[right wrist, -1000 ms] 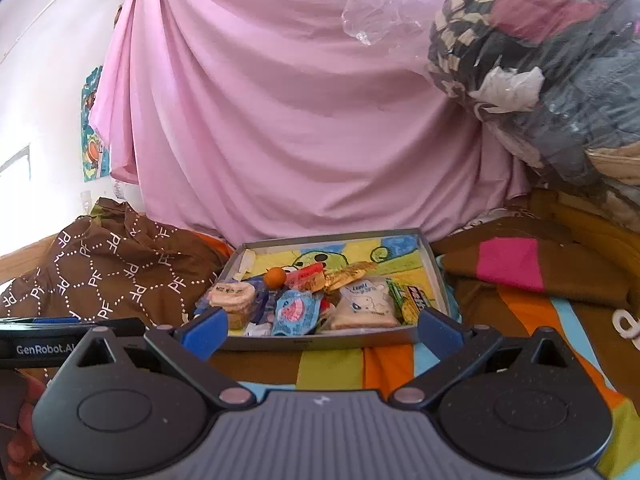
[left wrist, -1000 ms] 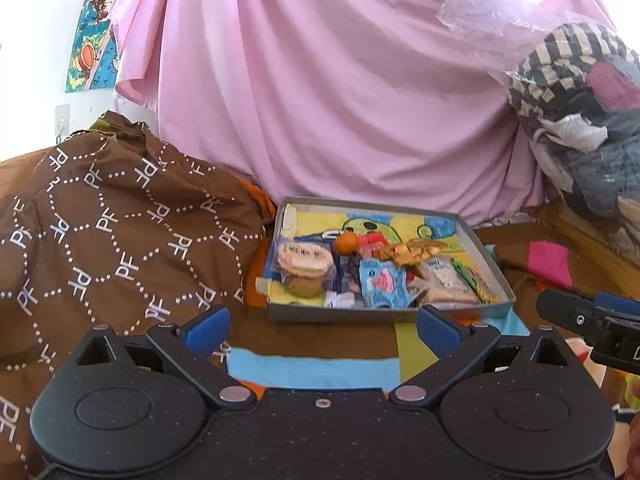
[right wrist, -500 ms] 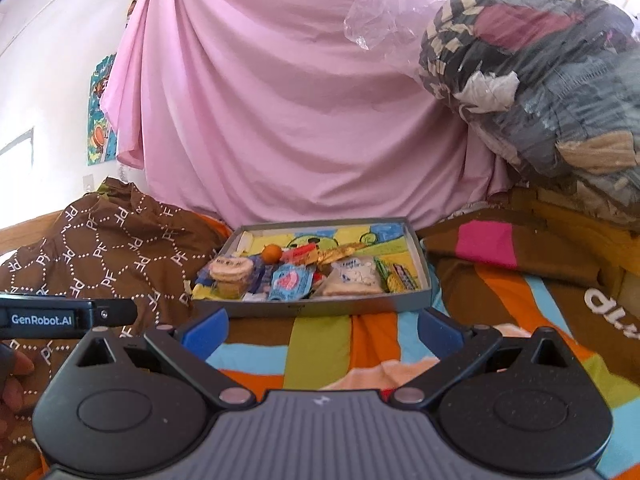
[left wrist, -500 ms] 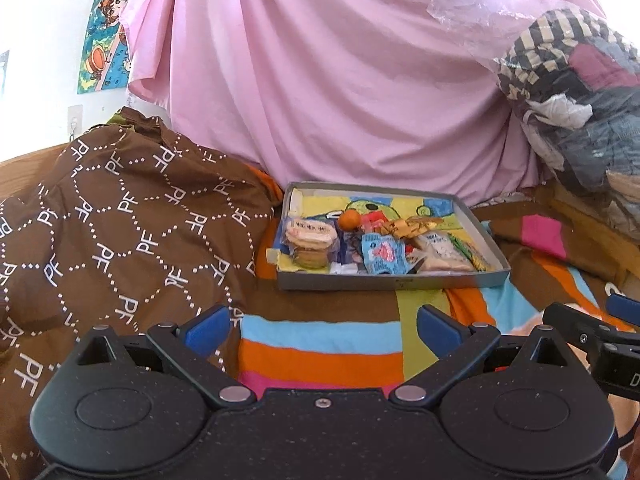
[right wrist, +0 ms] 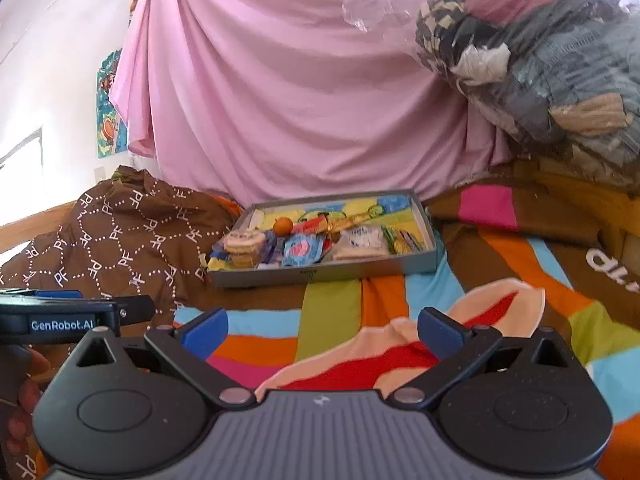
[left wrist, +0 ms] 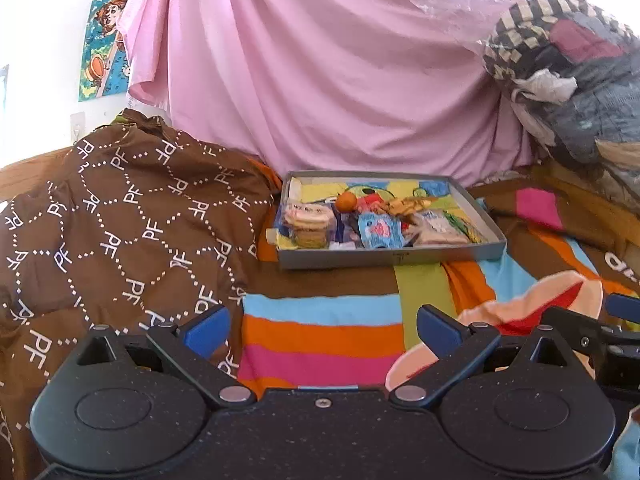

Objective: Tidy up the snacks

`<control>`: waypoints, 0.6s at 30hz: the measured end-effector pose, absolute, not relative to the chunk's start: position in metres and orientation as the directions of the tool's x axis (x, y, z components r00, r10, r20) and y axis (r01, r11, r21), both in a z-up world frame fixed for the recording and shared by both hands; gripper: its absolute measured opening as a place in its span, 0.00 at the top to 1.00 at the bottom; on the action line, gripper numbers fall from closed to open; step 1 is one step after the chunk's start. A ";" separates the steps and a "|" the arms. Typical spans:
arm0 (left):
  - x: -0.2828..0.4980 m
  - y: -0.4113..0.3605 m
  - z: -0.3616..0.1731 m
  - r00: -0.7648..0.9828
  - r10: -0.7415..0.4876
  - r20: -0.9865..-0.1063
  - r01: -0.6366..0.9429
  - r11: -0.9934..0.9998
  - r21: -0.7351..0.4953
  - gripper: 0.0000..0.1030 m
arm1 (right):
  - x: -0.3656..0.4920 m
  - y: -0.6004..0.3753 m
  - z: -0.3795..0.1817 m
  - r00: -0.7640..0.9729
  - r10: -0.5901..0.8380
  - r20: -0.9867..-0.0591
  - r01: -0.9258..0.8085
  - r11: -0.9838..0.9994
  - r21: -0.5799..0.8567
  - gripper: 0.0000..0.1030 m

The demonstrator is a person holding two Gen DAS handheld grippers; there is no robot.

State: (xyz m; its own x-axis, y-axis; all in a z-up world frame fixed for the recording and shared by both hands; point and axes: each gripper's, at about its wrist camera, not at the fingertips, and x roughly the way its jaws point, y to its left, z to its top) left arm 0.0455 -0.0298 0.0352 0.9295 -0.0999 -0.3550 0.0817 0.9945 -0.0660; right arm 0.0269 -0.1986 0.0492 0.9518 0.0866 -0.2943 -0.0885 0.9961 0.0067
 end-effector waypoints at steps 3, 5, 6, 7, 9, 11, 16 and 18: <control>0.041 -0.028 0.030 0.927 -0.089 -0.364 0.071 0.996 -0.061 0.03 | 0.024 -0.199 0.043 0.945 0.083 -0.317 -0.081 0.997 0.018 0.00; 0.037 -0.025 0.027 0.925 -0.087 -0.369 0.064 0.995 -0.074 0.03 | 0.022 -0.199 0.041 0.942 0.074 -0.327 -0.072 0.997 0.019 0.00; 0.036 -0.024 0.025 0.924 -0.088 -0.371 0.063 0.995 -0.079 0.03 | 0.022 -0.199 0.040 0.941 0.068 -0.331 -0.066 0.998 0.018 0.00; 0.034 -0.023 0.023 0.923 -0.088 -0.375 0.062 0.995 -0.080 0.03 | 0.022 -0.199 0.039 0.940 0.064 -0.335 -0.062 0.998 0.019 0.00; 0.031 -0.022 0.020 0.919 -0.088 -0.385 0.063 0.995 -0.075 0.03 | 0.020 -0.200 0.038 0.938 0.060 -0.342 -0.054 0.998 0.029 0.00; 0.029 -0.021 0.016 0.916 -0.088 -0.392 0.066 0.995 -0.069 0.03 | 0.018 -0.200 0.037 0.938 0.052 -0.344 -0.043 0.999 0.034 0.00; 0.026 -0.018 0.008 0.909 -0.085 -0.408 0.061 0.996 -0.072 0.03 | 0.015 -0.200 0.032 0.933 0.031 -0.357 -0.022 0.999 0.030 0.00; 0.026 -0.016 0.007 0.906 -0.085 -0.414 0.056 0.995 -0.084 0.03 | 0.015 -0.200 0.031 0.933 0.027 -0.358 -0.019 0.999 0.027 0.00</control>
